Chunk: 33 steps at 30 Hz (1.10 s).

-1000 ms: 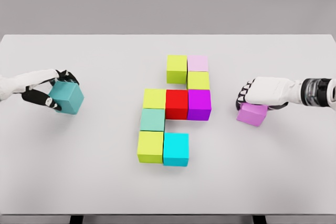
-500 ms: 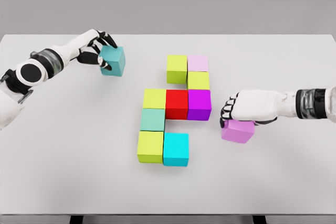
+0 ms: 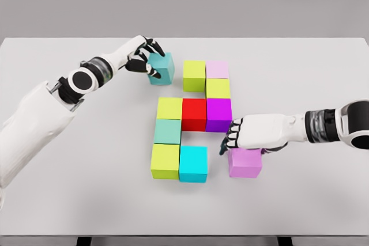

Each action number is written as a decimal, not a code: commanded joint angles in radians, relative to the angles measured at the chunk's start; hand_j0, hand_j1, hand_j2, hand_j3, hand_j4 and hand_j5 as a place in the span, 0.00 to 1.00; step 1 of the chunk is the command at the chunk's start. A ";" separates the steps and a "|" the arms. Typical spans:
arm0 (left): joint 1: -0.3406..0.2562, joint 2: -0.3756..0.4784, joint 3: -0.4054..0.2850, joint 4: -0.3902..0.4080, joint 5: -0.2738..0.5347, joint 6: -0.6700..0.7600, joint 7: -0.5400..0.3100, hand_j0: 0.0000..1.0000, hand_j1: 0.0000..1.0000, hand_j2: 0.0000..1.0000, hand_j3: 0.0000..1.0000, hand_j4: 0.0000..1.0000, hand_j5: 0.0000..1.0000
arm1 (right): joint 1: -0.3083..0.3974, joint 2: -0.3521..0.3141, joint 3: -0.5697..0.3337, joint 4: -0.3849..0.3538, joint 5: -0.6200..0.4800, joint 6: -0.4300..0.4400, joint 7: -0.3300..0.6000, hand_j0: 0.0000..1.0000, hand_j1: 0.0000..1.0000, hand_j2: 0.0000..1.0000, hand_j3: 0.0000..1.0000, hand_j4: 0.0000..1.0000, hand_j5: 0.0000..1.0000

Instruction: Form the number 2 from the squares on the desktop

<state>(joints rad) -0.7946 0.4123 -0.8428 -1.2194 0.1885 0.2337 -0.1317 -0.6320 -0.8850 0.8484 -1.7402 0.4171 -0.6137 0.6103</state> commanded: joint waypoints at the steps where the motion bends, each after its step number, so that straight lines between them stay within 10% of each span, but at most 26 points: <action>1: 0.000 -0.030 0.001 0.027 -0.001 0.001 0.001 0.39 0.39 0.39 0.39 0.39 0.39 | 0.000 0.000 -0.006 0.001 -0.029 0.003 0.001 1.00 1.00 1.00 1.00 1.00 1.00; 15: 0.002 -0.046 -0.016 0.011 -0.003 -0.011 0.047 0.42 0.42 0.42 0.42 0.42 0.42 | -0.043 -0.273 -0.009 0.001 -0.115 0.003 0.001 1.00 1.00 1.00 1.00 1.00 1.00; 33: -0.008 -0.055 -0.018 0.014 -0.011 -0.008 0.050 0.46 0.46 0.46 0.46 0.46 0.46 | 0.020 -0.213 0.044 -0.009 -0.011 0.003 0.001 1.00 1.00 1.00 1.00 1.00 1.00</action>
<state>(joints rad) -0.8038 0.3587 -0.8605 -1.2030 0.1804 0.2287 -0.0818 -0.6121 -1.1106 0.8879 -1.7457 0.4098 -0.6130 0.6111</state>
